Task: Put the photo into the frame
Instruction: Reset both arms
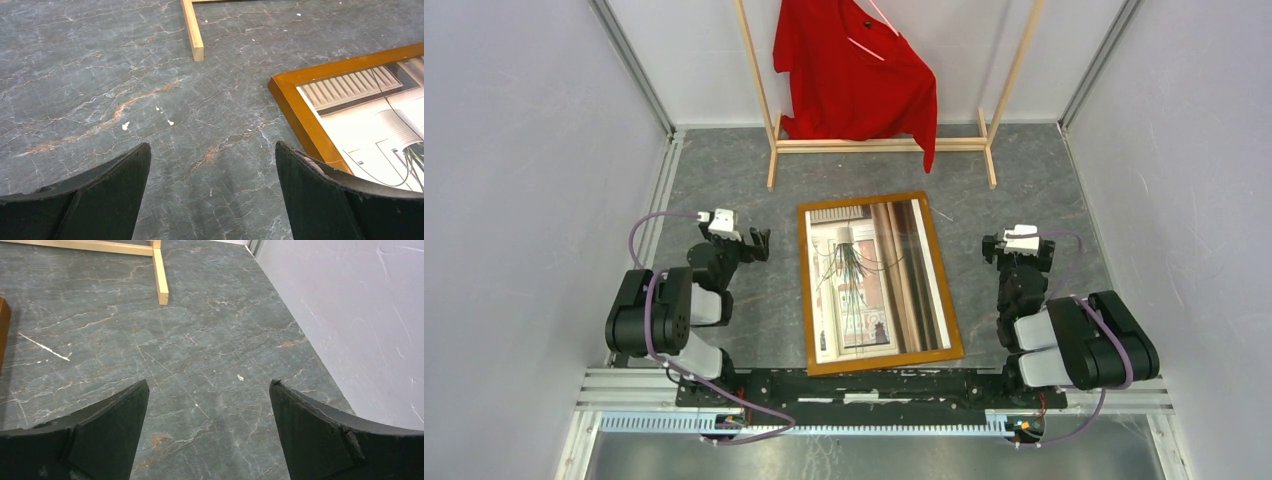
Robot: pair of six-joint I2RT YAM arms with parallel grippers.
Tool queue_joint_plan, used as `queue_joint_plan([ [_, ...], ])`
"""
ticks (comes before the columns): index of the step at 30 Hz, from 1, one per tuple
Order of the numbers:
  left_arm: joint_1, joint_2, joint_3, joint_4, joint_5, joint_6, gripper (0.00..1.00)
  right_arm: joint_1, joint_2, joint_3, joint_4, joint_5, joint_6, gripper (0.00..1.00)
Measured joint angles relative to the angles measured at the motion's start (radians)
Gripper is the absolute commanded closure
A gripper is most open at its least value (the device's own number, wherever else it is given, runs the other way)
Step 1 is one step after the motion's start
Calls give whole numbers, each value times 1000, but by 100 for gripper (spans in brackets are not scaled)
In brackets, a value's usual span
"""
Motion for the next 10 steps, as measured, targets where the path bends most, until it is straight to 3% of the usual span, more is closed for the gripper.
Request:
queue_joint_plan([
  [10,0,0,0,-4,0,0,0,-1,0,0,-4,-27,0,2],
])
